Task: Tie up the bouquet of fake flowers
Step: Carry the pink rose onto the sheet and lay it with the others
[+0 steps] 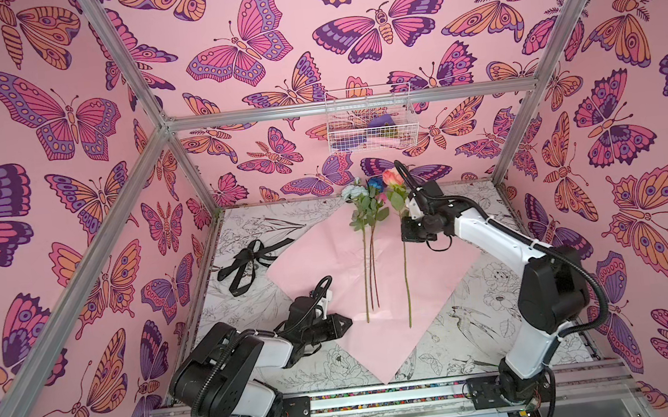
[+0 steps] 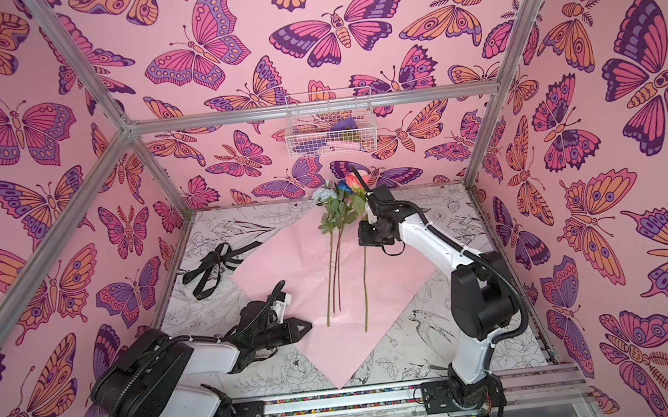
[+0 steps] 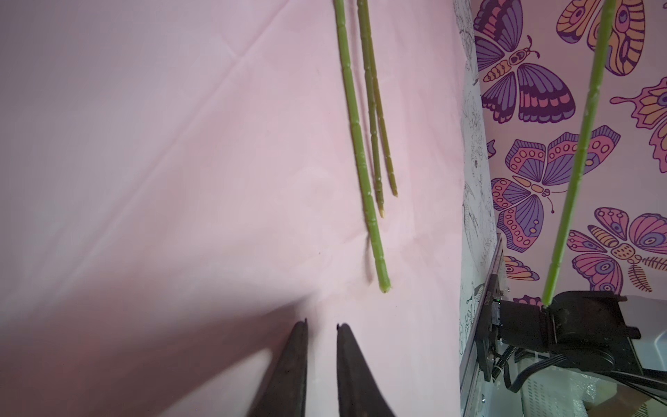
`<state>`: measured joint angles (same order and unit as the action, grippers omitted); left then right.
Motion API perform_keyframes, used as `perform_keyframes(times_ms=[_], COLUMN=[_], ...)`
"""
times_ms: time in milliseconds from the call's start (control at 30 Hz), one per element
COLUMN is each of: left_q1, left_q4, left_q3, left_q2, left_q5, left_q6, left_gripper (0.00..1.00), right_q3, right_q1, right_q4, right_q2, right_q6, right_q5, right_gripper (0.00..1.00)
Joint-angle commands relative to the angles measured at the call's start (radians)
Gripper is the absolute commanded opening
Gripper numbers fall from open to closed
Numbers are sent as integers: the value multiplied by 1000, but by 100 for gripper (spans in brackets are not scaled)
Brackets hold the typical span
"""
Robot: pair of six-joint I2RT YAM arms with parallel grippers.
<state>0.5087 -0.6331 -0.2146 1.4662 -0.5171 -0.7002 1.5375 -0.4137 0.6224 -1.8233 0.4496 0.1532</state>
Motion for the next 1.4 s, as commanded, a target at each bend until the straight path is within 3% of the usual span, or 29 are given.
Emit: perform_keyframes(times_ms=[0,400,700,1367], left_q1=[-7,-7,-7,-7], left_q4=[146,151,150,146], left_q3=[36,40,44,49], left_q2=[28,18,15,15], left_q5=[37,33,38,36], left_q6=[2,0,-1,-1], left_gripper=[20,20,20,20], right_q3=[96,422,502,727], right_q1=[-42,-132,-141,-141], right_q4=[20,115,121,178], right_q2=[-86,-377,-486,-702], right_q6=[25,23,30,14], right_q5=[1,8,19,-82], right_gripper=[0,0,0,0])
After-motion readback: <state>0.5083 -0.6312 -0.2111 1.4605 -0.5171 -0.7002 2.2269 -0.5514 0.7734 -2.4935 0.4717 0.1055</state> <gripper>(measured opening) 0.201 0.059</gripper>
